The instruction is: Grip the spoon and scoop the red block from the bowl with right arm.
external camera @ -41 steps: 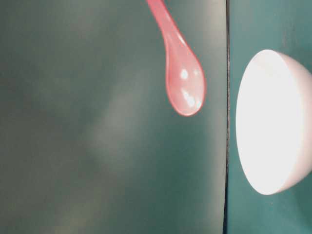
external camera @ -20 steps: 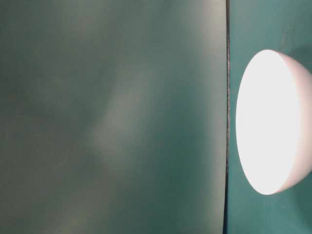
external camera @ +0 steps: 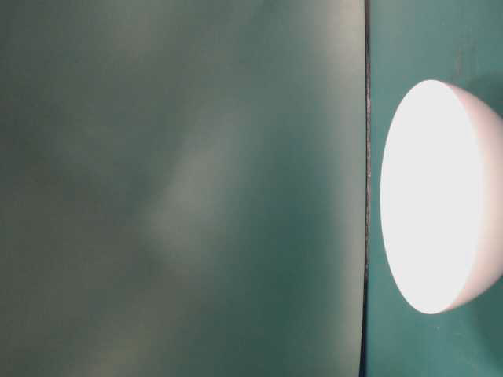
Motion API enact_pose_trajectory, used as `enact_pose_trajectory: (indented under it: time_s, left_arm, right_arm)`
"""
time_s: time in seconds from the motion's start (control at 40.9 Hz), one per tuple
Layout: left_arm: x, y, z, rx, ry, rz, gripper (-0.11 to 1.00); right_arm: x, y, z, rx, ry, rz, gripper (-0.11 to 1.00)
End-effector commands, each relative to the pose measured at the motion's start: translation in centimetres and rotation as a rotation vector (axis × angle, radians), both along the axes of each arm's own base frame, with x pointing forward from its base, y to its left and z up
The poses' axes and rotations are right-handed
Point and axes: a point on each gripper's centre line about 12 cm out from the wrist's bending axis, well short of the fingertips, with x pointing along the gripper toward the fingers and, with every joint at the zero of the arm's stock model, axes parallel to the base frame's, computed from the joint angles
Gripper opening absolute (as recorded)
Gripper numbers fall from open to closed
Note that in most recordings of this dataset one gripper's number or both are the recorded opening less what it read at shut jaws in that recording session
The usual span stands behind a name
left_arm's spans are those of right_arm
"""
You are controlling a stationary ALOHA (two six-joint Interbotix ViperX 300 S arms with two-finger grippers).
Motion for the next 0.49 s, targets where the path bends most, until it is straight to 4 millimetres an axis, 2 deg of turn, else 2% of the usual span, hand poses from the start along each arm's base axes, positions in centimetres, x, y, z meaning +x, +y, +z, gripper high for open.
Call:
enact_pose_trajectory:
  time_s: [0.0,0.147,0.366,0.464]
  left_arm:
    - [0.2,0.0,0.9,0.004,-0.021,-0.001,0.00]
    - [0.2,0.0,0.9,0.004,-0.021,-0.001,0.00]
    - [0.2,0.0,0.9,0.004,-0.021,-0.001,0.00]
    - [0.2,0.0,0.9,0.004,-0.021,-0.001,0.00]
  right_arm:
    - [0.4,0.0,0.5,-0.006,-0.026,-0.004,0.13]
    - [0.2,0.3,0.1,-0.009,-0.012,0.014,0.17]
    - [0.0,1.0,-0.3,-0.010,0.010,0.044,0.39]
    - [-0.1,1.1,-0.4,-0.014,0.011,0.054,0.44]
